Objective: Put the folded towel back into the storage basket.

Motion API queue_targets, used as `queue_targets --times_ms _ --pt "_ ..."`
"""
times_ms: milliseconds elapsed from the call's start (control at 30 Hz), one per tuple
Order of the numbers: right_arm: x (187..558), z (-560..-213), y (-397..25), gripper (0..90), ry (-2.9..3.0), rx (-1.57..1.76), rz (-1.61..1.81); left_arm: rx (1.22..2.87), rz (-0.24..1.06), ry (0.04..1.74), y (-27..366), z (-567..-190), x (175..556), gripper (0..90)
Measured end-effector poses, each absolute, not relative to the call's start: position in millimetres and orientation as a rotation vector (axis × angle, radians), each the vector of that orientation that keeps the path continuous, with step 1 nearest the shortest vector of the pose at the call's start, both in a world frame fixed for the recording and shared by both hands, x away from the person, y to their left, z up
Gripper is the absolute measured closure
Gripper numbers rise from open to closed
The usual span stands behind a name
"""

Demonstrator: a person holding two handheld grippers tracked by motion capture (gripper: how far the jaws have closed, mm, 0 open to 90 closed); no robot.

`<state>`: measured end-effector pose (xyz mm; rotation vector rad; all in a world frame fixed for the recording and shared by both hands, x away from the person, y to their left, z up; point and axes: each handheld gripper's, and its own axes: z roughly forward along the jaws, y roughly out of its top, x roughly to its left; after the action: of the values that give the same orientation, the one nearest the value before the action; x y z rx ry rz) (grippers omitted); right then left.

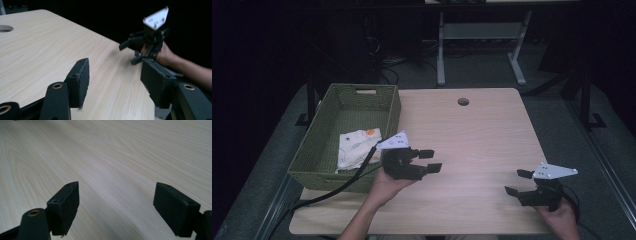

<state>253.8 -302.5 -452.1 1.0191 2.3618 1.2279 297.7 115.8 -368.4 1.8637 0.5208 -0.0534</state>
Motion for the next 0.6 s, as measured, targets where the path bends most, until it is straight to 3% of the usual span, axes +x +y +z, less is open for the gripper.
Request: queue_targets --times_ms 600 --pt "254.5 -452.9 -303.8 20.3 2.361 1.026 1.223 1.839 -0.135 0.506 78.8 -399.8 280.0 40.9"
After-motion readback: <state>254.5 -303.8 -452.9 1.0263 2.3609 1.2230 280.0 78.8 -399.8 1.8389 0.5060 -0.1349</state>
